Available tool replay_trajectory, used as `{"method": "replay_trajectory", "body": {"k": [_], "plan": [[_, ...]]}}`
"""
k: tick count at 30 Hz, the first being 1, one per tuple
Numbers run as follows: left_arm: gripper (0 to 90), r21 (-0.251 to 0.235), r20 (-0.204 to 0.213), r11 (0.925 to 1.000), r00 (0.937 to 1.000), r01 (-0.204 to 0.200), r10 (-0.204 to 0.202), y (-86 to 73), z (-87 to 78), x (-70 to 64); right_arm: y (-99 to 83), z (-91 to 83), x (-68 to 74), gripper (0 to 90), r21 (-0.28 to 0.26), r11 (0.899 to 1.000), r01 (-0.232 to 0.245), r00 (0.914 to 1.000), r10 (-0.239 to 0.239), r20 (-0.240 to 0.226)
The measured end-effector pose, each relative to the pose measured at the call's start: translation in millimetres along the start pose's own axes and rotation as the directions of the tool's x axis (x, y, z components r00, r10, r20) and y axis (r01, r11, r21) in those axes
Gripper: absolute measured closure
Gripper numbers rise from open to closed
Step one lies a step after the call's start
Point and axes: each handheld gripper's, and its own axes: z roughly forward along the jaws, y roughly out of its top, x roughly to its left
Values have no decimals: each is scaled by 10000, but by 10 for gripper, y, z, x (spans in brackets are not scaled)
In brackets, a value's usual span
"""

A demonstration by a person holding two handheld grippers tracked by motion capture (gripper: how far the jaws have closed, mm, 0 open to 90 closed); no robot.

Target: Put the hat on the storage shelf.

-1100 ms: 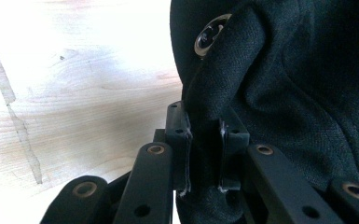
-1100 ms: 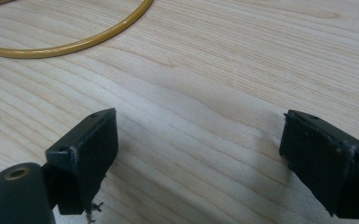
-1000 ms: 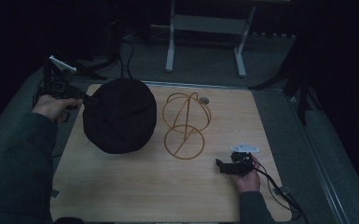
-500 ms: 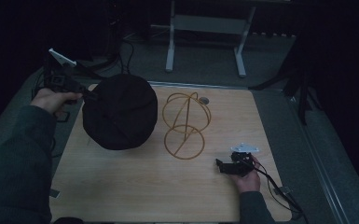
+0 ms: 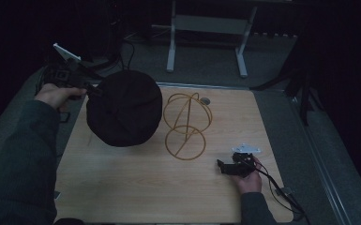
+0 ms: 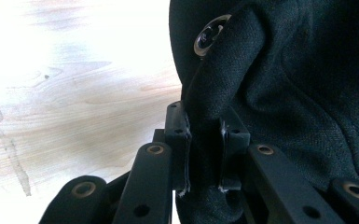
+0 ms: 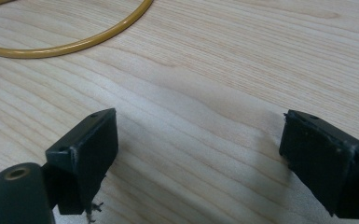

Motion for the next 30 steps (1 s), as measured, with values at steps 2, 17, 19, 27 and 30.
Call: {"method": "replay_trajectory", "body": {"k": [2, 17, 19, 27, 30], "plan": [[778, -23, 19, 10000, 10000, 34, -34, 12, -1, -16, 0, 0, 0, 115, 1, 10000, -1, 10000, 1, -1], [778, -82, 330, 9999, 9994, -96, 99, 118, -77, -156, 1, 0, -1, 115, 16, 10000, 33, 10000, -33, -17], [778, -87, 357, 9999, 9993, -142, 145, 137, -85, -185, 1, 0, -1, 115, 14, 10000, 33, 10000, -33, -16], [777, -12, 495, 9995, 9983, -301, 301, 216, -66, -301, 2, 1, -1, 115, 10, 10000, 28, 10000, -28, -20], [777, 31, 521, 9993, 9980, -364, 362, 243, -44, -342, 1, 1, -1, 115, 8, 10000, 25, 10000, -25, -17]]}}
